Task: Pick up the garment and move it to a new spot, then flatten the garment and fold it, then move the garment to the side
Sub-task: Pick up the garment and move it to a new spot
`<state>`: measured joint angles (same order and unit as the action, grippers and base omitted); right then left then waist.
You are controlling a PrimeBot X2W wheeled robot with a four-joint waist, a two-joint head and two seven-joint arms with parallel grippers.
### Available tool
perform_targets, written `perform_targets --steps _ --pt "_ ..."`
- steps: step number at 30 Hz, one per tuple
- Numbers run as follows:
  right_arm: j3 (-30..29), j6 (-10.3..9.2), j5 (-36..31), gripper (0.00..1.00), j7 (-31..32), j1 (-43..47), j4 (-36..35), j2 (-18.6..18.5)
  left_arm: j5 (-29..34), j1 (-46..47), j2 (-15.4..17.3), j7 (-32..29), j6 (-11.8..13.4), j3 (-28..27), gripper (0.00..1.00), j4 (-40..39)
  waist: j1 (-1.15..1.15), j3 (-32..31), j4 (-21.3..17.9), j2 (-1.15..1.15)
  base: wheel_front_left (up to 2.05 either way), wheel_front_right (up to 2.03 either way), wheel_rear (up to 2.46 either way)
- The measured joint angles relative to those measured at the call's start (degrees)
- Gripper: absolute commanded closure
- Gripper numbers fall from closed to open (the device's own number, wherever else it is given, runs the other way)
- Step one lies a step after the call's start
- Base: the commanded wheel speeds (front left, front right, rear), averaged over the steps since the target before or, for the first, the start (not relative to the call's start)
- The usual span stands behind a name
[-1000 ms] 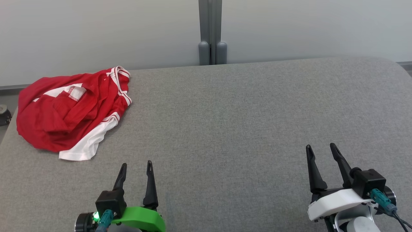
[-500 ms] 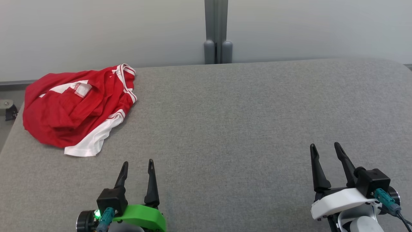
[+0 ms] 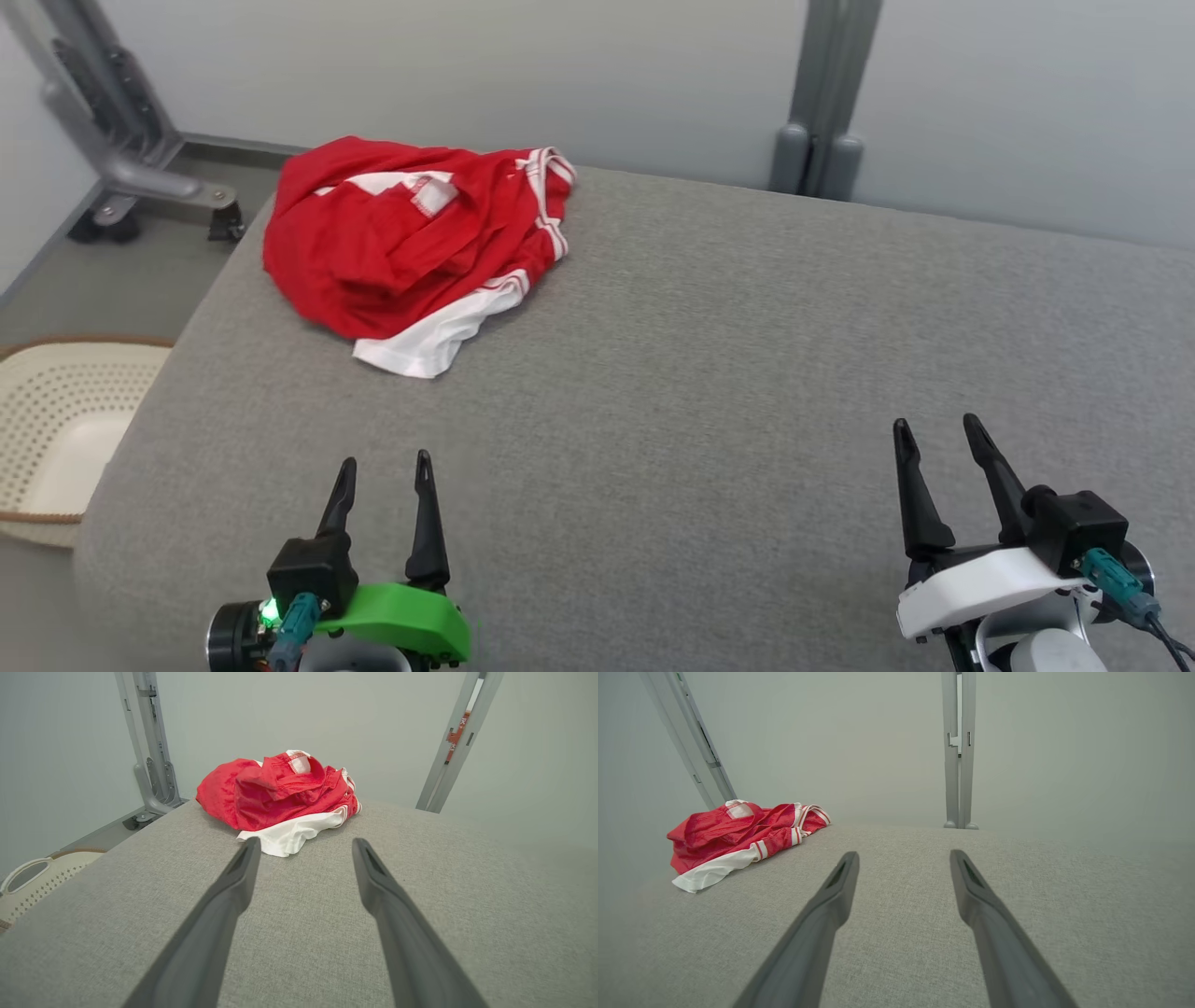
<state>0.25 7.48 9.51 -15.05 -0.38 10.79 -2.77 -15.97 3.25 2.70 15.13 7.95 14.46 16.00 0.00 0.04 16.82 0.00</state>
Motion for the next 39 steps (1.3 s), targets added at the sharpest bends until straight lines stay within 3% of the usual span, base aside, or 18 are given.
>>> perform_targets --steps 6,14,23,30,34,39 --pt "2.22 0.00 0.13 0.00 0.00 -0.91 0.51 -0.02 0.30 -0.51 0.03 -0.01 0.15 -2.10 0.00 -1.02 0.00 -0.04 7.47 0.00 0.00 0.00 0.00" --pt "5.52 0.01 -0.05 0.00 0.00 -4.10 2.00 0.03 0.11 -1.64 0.08 -0.01 0.99 -3.33 0.00 -3.16 0.00 0.86 12.76 0.00 0.00 0.00 0.00" --pt "5.73 0.01 -0.07 0.00 0.00 -4.19 2.25 0.03 0.03 -2.62 0.07 0.00 1.09 -2.64 0.00 -3.12 0.00 1.37 13.35 0.00 0.00 0.00 0.00" --pt "3.50 0.01 -1.89 0.00 0.00 -3.09 -0.13 0.00 2.64 0.82 0.86 -0.01 -1.34 -3.43 0.00 -2.33 0.00 3.11 13.81 0.00 0.00 0.00 0.00" --pt "2.31 0.01 -4.09 0.00 0.00 -3.69 -1.63 0.05 3.91 9.81 3.91 -0.01 -3.53 -5.72 0.00 -4.05 0.00 5.49 13.43 0.00 0.00 0.00 0.00" --pt "1.40 0.01 -7.16 0.00 0.00 -6.04 -3.30 0.09 7.15 24.81 10.33 -0.15 -6.37 -7.00 0.00 -1.27 0.00 9.19 11.29 0.00 0.00 0.00 0.00"
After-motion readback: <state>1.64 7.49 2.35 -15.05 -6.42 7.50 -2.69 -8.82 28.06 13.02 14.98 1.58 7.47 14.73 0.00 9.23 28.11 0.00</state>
